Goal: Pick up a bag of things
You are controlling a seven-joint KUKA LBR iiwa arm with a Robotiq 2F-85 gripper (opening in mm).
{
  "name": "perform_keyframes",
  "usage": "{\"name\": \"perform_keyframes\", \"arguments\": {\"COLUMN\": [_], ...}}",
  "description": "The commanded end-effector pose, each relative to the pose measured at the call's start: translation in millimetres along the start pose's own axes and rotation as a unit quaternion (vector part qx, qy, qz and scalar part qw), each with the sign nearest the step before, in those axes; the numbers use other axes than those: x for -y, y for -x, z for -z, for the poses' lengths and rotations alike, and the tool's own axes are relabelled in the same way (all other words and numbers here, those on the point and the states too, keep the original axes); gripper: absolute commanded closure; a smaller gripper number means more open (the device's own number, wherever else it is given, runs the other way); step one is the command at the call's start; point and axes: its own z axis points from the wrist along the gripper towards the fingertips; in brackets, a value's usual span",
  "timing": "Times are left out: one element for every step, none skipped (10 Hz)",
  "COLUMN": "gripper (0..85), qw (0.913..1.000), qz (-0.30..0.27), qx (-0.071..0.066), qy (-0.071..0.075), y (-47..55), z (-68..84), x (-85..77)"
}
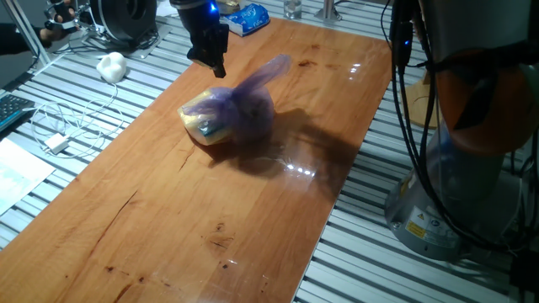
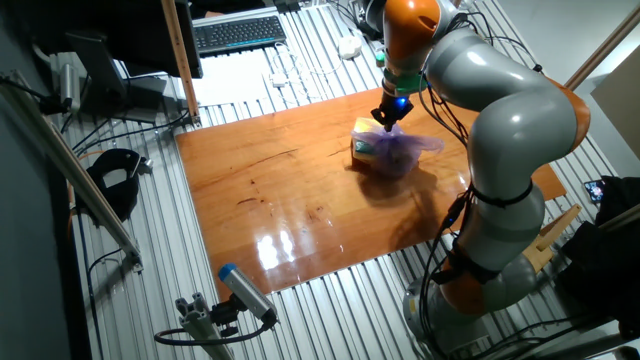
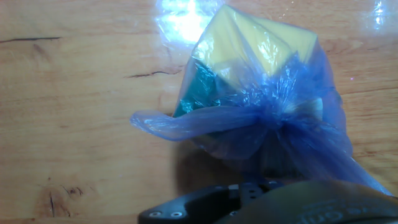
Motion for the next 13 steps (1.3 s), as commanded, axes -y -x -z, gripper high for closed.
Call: {"name": "perform_keyframes", "arguments": {"gripper": [85.0, 85.0, 85.0, 85.0, 85.0, 85.0, 85.0, 85.0, 85.0, 85.0, 85.0, 68.0, 51.0], "qw": [1.0000, 0.9990, 0.9990, 0.9987, 0.9980, 0.9978, 0.9980, 0.9984, 0.9992, 0.9989, 0.9985, 0.9987, 0.9986], "qz": [-0.001, -0.001, -0.010, -0.016, -0.013, -0.006, -0.003, -0.006, -0.002, -0.002, 0.003, 0.004, -0.001], "qx": [0.000, 0.029, 0.037, 0.044, 0.061, 0.064, 0.052, 0.044, 0.036, 0.043, 0.052, 0.050, 0.053], "qy": [-0.001, -0.032, -0.023, -0.021, -0.008, 0.011, 0.036, 0.034, 0.015, 0.019, 0.017, 0.010, -0.002], "y": [0.0, 0.0, 0.0, 0.0, 0.0, 0.0, 0.0, 0.0, 0.0, 0.0, 0.0, 0.0, 0.0], "z": [0.0, 0.0, 0.0, 0.0, 0.0, 0.0, 0.0, 0.0, 0.0, 0.0, 0.0, 0.0, 0.0], "x": [0.0, 0.0, 0.0, 0.0, 0.0, 0.0, 0.0, 0.0, 0.0, 0.0, 0.0, 0.0, 0.0]}}
